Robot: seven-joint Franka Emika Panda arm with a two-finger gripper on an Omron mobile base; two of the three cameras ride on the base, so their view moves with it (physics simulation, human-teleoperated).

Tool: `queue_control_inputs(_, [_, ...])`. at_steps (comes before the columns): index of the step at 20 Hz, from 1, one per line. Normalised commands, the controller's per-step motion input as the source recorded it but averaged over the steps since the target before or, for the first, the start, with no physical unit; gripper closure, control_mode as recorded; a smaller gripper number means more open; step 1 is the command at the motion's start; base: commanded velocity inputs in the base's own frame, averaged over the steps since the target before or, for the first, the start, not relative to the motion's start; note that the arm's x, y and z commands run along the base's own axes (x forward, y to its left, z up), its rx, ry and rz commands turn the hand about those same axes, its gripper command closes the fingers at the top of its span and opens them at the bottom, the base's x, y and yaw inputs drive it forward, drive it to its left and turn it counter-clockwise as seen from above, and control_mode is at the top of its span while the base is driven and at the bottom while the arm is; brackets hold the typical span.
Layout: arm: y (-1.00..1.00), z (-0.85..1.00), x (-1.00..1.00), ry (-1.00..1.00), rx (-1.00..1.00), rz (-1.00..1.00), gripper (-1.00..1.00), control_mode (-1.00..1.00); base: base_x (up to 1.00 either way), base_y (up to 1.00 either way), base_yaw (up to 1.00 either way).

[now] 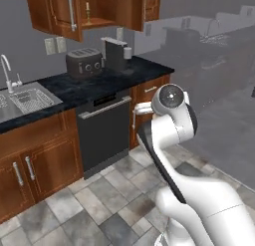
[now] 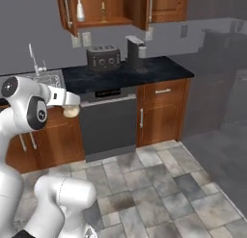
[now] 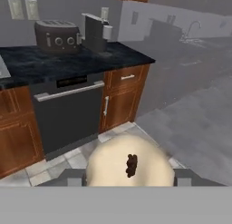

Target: Pick the candle and candle from the dining table and place them in the open cabinet. Close the cabinet after placing the objects.

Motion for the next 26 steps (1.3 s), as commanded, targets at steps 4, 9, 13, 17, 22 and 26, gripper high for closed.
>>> queue_control_inputs(4, [0.0,0.0,0.0,0.0,0.0,0.0,1.0,1.0,0.0,-0.97,0.34])
queue_control_inputs(9, [0.0,0.0,0.0,0.0,0.0,0.0,1.0,1.0,0.13,-0.9,0.31])
queue_control_inputs(13, [0.0,0.0,0.0,0.0,0.0,0.0,1.0,1.0,0.48,-0.58,0.25])
queue_control_inputs(17, [0.0,0.0,0.0,0.0,0.0,0.0,1.0,1.0,0.73,-0.23,0.17])
queue_control_inputs(22, [0.0,0.0,0.0,0.0,0.0,0.0,1.0,1.0,0.81,-0.03,0.13])
queue_control_inputs(26, [0.0,0.0,0.0,0.0,0.0,0.0,1.0,1.0,0.84,0.0,0.13])
